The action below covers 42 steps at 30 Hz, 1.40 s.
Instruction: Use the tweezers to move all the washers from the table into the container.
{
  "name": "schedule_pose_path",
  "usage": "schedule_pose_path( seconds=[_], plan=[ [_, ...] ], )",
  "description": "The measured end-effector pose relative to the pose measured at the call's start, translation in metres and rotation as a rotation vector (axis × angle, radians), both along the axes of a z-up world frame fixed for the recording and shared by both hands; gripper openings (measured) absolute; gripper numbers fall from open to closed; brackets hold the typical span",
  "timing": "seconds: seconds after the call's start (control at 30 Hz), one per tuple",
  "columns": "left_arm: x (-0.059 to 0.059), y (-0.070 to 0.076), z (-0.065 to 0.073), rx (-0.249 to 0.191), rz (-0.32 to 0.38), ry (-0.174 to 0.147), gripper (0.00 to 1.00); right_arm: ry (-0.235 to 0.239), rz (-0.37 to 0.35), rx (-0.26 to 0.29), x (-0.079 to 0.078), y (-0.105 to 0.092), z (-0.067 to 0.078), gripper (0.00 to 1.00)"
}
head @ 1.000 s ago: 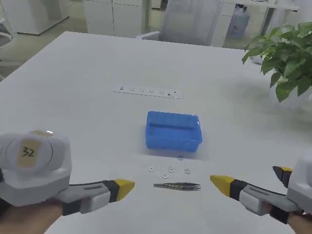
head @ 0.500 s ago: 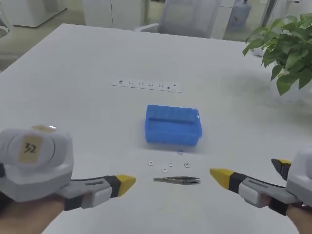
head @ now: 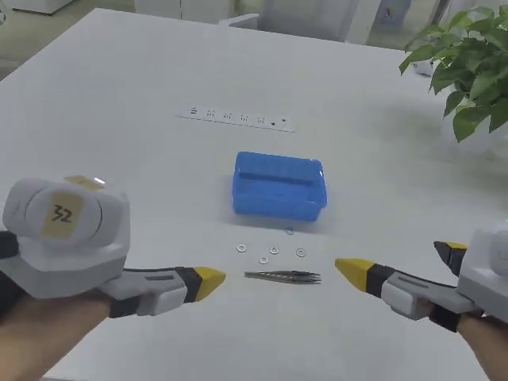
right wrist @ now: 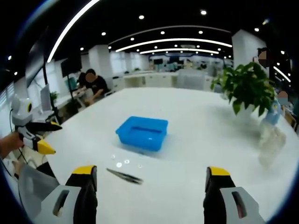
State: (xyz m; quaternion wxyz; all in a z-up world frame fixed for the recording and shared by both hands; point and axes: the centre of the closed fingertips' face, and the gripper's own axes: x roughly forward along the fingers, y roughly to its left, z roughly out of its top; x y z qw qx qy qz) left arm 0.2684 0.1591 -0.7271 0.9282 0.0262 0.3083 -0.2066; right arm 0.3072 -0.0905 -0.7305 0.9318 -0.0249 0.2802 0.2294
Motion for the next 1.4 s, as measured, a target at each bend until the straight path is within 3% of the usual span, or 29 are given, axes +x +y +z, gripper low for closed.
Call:
schedule_pose_path(
  seconds=[0.17, 0.33, 0.5, 0.6, 0.73, 0.83, 0.93, 1.17, 1.33, 1.4],
  plan=[
    [0.004, -0.006, -0.005, -0.005, -0.031, 0.001, 0.93, 0.007, 0.017, -0.016, 0.001, 0.001, -0.005, 0.95],
    [0.009, -0.014, -0.011, 0.020, -0.115, 0.002, 0.87, 0.017, 0.031, -0.016, 0.001, 0.001, -0.009, 0.94],
    [0.014, -0.027, -0.028, 0.043, -0.251, 0.041, 0.68, 0.028, 0.049, -0.017, 0.001, 0.003, -0.013, 0.93],
    [0.020, -0.031, -0.035, 0.072, -0.287, 0.040, 0.59, 0.040, 0.074, -0.024, -0.001, 0.004, -0.016, 0.90],
    [0.028, -0.043, -0.050, 0.088, -0.378, 0.062, 0.50, 0.045, 0.086, -0.029, -0.003, 0.004, -0.017, 0.87],
    [0.026, -0.060, -0.059, 0.059, -0.491, 0.070, 0.46, 0.050, 0.091, -0.046, -0.005, 0.001, -0.019, 0.86],
    [0.028, -0.068, -0.072, 0.072, -0.539, 0.091, 0.38, 0.053, 0.099, -0.065, -0.007, -0.003, -0.022, 0.86],
    [0.036, -0.083, -0.096, 0.133, -0.652, 0.097, 0.28, 0.069, 0.110, -0.089, -0.013, -0.007, -0.028, 0.85],
    [0.041, -0.089, -0.112, 0.135, -0.683, 0.132, 0.23, 0.084, 0.100, -0.082, -0.015, -0.009, -0.031, 0.85],
    [0.043, -0.091, -0.117, 0.157, -0.701, 0.123, 0.19, 0.087, 0.098, -0.083, -0.016, -0.010, -0.032, 0.85]
  ],
)
